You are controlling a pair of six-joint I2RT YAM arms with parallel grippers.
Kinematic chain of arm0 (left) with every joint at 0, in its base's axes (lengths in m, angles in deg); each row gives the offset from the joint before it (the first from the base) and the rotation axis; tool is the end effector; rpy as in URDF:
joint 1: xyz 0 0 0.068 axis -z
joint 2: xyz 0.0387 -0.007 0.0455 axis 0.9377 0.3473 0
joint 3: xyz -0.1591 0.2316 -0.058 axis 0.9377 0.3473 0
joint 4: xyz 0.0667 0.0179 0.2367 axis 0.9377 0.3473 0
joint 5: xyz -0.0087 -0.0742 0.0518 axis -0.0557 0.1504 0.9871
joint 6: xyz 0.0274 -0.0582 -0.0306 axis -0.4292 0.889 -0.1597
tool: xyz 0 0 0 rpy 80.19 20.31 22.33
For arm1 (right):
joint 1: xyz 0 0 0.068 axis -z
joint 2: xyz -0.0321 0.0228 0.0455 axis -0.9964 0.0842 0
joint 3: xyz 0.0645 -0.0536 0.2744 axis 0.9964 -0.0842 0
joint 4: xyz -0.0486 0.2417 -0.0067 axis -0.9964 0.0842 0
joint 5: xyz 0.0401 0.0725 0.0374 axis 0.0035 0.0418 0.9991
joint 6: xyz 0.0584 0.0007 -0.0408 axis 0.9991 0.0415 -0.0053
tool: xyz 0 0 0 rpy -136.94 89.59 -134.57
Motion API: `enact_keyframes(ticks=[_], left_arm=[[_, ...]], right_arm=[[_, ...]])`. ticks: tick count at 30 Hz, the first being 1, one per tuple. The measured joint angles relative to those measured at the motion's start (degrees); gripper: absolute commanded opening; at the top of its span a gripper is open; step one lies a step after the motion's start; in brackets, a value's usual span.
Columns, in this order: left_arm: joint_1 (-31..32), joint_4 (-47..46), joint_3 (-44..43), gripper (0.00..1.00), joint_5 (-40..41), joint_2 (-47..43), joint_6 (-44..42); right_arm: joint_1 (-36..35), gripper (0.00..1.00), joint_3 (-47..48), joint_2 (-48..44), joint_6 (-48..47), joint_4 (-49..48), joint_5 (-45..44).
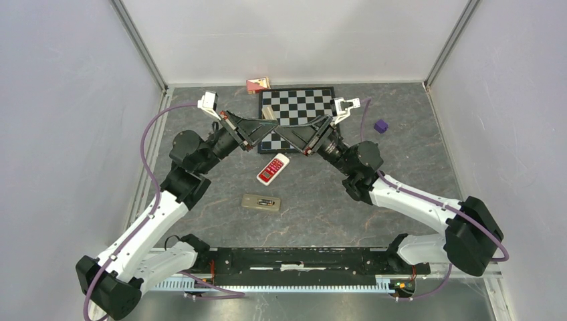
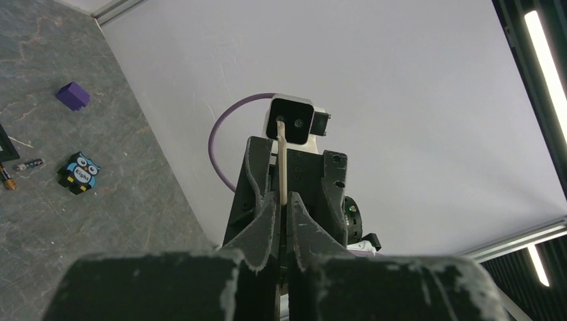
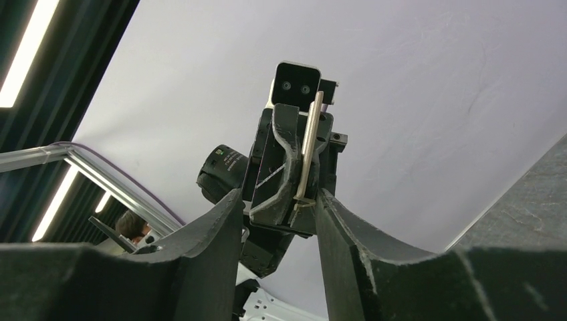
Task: Load the batteries into the remote control
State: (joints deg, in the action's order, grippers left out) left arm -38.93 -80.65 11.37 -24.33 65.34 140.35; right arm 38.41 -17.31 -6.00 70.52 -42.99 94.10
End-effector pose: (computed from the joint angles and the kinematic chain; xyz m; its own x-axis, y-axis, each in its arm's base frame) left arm 0.1720 -0.1245 0.4146 -0.6432 -0.6520 -0.4015 0.4416 0.1125 -0.8901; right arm 0.1897 0.2185 0.3927 -0.6936 0.6285 -0.3520 -0.5680 -0.1764 0.8039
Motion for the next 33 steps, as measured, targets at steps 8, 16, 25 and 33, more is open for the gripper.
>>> enact_keyframes(ticks=[8,16,25,33], left_arm=[[0.0,-1.0,0.3,0.03,0.0,0.0,1.7],[-0.1,-1.1,0.6,0.33,0.4,0.0,2.3],[-1.0,3.2,0.6,0.65,0.1,-1.5,0.0],[-6.0,7.6,-0.9,0.63,-7.0,-0.6,-2.3]], right_arm=[[0.0,0.22,0.0,1.0,1.4,0.0,-0.8],[0.0,0.00,0.0,1.5,2.1,1.1,-0.8],[1.7,0.00,-0.3,0.7,2.9,7.4,2.7],[4.5,0.00,-1.7,-2.6,4.2,9.4,10.0]])
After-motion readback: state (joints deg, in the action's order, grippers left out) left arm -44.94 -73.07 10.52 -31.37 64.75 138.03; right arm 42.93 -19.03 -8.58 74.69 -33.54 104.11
